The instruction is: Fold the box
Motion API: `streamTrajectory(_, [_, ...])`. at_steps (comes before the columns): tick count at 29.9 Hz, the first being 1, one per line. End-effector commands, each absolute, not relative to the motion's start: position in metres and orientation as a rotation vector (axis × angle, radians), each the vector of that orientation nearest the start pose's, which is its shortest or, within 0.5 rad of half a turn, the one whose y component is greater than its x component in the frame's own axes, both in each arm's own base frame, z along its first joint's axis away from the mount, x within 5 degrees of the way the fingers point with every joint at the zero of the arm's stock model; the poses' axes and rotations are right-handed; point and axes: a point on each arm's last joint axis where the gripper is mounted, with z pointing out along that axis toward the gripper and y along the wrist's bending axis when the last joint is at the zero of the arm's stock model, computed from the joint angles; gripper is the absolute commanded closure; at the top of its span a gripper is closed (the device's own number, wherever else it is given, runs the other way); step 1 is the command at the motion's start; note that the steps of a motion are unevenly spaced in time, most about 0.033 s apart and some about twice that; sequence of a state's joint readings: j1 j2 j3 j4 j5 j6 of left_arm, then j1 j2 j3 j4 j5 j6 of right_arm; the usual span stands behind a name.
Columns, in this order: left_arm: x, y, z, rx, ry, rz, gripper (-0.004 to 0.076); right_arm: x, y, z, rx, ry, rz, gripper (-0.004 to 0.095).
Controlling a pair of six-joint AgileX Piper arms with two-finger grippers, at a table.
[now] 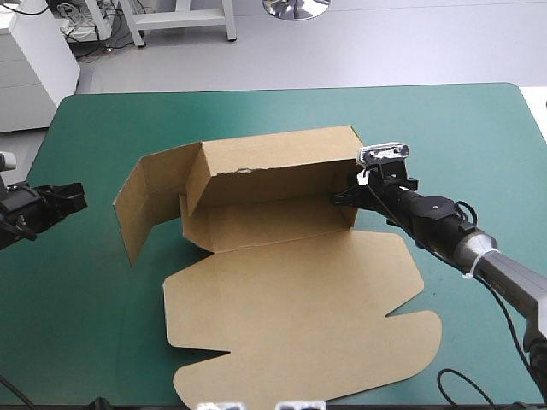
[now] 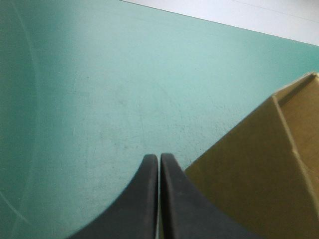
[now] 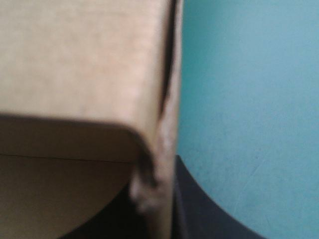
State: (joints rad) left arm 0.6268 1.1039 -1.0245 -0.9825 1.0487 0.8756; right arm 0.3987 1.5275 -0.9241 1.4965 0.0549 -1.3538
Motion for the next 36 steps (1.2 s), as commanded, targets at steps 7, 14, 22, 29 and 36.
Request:
streamTrajectory(7, [0.205,0.06,0.39,-0.008,2.005,-0.452,0.0724,0.312,0.111,0.271,-0.365,2.253,0.444,0.0923])
streamTrajectory(14, [0.211,0.06,0.385,0.014,2.025,-0.472,0.0724,0.31,0.107,0.309,-0.429,2.323,0.372,0.0921])
streamTrajectory(22, [0.219,0.065,0.377,0.008,2.043,-0.484,0.0724,0.287,0.096,0.347,-0.469,2.457,0.293,0.0921])
streamTrajectory(29, [0.222,0.068,0.376,-0.001,2.039,-0.484,0.0724,0.279,0.091,0.365,-0.518,2.557,0.223,0.0921])
streamTrajectory(36, [0.223,0.068,0.375,-0.003,2.037,-0.494,0.0724,0.302,0.095,0.341,-0.491,2.656,0.193,0.0921])
